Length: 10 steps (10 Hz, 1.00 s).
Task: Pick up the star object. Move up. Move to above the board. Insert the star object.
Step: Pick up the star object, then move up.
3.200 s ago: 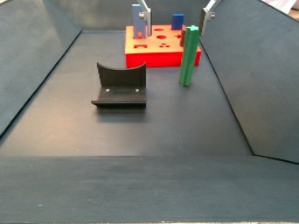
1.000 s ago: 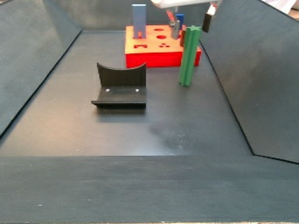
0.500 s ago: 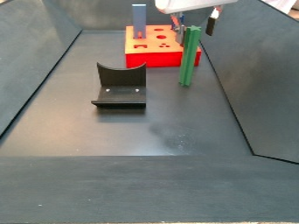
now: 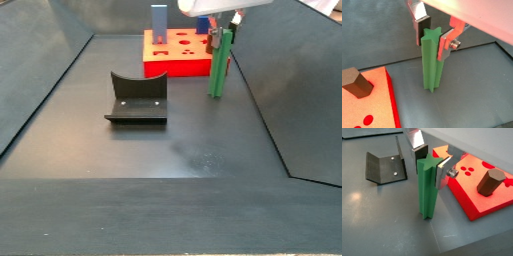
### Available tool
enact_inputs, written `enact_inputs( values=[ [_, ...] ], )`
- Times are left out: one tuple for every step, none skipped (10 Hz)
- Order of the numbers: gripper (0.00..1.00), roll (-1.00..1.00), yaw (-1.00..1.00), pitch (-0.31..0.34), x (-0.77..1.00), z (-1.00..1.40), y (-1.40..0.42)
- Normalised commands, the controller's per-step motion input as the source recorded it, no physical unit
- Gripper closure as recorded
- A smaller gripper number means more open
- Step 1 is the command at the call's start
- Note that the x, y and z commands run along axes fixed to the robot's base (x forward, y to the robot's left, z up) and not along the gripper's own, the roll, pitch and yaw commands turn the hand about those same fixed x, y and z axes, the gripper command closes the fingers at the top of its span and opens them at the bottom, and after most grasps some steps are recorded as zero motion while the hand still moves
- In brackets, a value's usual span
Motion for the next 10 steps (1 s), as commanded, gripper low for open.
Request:
enact_inputs(
  values=[
    [1.0, 0.0, 0.0, 0.0, 0.0, 0.0, 0.0],
    [1.0, 0.0, 0.0, 0.0, 0.0, 0.0, 0.0],
    [1.0, 0.0, 0.0, 0.0, 0.0, 0.0, 0.0],
    [1.0, 0.0, 0.0, 0.0, 0.0, 0.0, 0.0],
    [1.0, 0.0, 0.0, 0.0, 0.0, 0.0, 0.0],
    [1.0, 0.0, 0.0, 0.0, 0.0, 0.0, 0.0],
    [1.0, 0.0, 0.0, 0.0, 0.0, 0.0, 0.0],
    [1.0, 0.0, 0.0, 0.0, 0.0, 0.0, 0.0],
    [1.0, 0.0, 0.0, 0.0, 0.0, 0.0, 0.0],
    [1.0, 0.0, 0.0, 0.0, 0.0, 0.83, 0.0]
  ],
)
